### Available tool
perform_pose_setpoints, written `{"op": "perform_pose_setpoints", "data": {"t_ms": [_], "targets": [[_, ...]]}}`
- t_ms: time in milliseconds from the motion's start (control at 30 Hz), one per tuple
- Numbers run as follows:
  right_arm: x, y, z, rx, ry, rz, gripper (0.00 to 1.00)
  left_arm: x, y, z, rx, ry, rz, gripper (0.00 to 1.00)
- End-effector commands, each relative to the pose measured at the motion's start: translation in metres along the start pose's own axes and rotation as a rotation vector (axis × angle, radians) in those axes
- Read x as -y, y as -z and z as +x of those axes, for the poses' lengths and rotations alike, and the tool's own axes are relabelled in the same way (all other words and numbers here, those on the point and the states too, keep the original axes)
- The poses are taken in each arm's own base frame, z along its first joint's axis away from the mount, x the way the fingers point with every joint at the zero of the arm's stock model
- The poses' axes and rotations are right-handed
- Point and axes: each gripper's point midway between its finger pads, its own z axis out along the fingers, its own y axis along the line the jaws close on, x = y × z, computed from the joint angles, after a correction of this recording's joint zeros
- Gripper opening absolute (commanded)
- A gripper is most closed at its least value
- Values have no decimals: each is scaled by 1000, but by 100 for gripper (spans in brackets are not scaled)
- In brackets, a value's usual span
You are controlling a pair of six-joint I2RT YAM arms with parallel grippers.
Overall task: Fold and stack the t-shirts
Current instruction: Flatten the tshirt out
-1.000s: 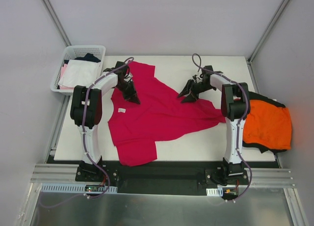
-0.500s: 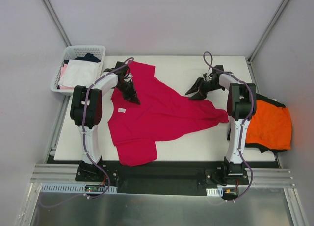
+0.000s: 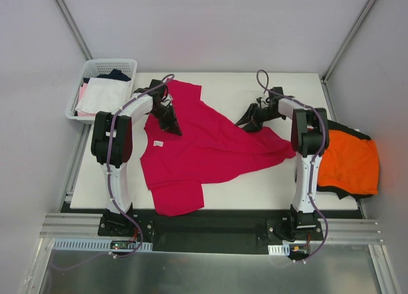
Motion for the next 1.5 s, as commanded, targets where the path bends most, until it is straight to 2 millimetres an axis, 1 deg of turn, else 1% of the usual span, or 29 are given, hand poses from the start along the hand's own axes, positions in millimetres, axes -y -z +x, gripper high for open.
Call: {"op": "perform_pose_setpoints", "data": {"t_ms": [0, 33, 133, 200, 233, 367, 433, 467, 600, 700, 833, 933, 967, 1033, 1067, 1100, 1200, 1300, 1333, 1367, 1400, 1433, 1467], "targets": [[-18, -14, 15, -22, 54, -1, 43, 12, 12, 0, 6, -43, 27, 6], [-20, -19, 18, -31, 59, 0, 43, 12, 12, 0, 5, -43, 28, 6], [-28, -23, 17, -32, 67, -3, 43, 10, 12, 2, 2, -43, 23, 5], [-32, -23, 13, -25, 70, -8, 43, 10, 12, 3, 2, -44, 23, 6], [-38, -22, 9, -16, 81, -15, 43, 10, 12, 3, 3, -44, 22, 6], [-45, -21, 1, -6, 78, -20, 43, 10, 12, 4, 1, -48, 22, 5], [-45, -22, -1, -3, 72, -17, 43, 10, 13, 3, 5, -52, 23, 5], [-44, -22, -1, -4, 70, -15, 41, 10, 13, 3, 4, -50, 22, 6], [-46, -18, 2, 5, 68, -6, 1, 9, 12, 3, 4, -49, 20, 5], [-46, -15, 7, 8, 73, 3, 1, 8, 10, 3, -2, -43, 19, 6], [-58, -3, 9, 34, 94, 11, 1, 8, 8, 2, -5, -35, 19, 6], [-74, 8, 11, 60, 118, 3, 1, 9, 7, 1, -7, -30, 18, 6], [-85, 15, 11, 76, 140, -7, 1, 10, 6, 1, -8, -29, 21, 5], [-96, 20, 15, 77, 157, -9, 1, 11, 5, 1, -9, -30, 18, 5], [-106, 25, 14, 87, 182, -18, 1, 12, 4, 1, -10, -32, 17, 5], [-112, 27, 15, 86, 197, -20, 1, 14, 4, 0, -4, -39, 16, 5], [-121, 34, 24, 72, 211, -6, 1, 19, -1, 1, -9, -56, 13, 5], [-116, 32, 45, 22, 228, 37, 1, 22, -10, 7, -27, -69, 3, 5], [-109, 32, 61, -13, 223, 84, 1, 20, -15, 8, -38, -67, -4, 5], [-104, 31, 70, -37, 231, 113, 1, 21, -20, 12, -48, -70, -9, 5], [-84, 30, 83, -76, 235, 185, 1, 20, -22, 14, -54, -68, -13, 5], [-80, 29, 98, -103, 255, 218, 1, 19, -25, 15, -63, -61, -15, 4], [-72, 28, 107, -122, 259, 250, 1, 19, -29, 18, -71, -60, -19, 5]]}}
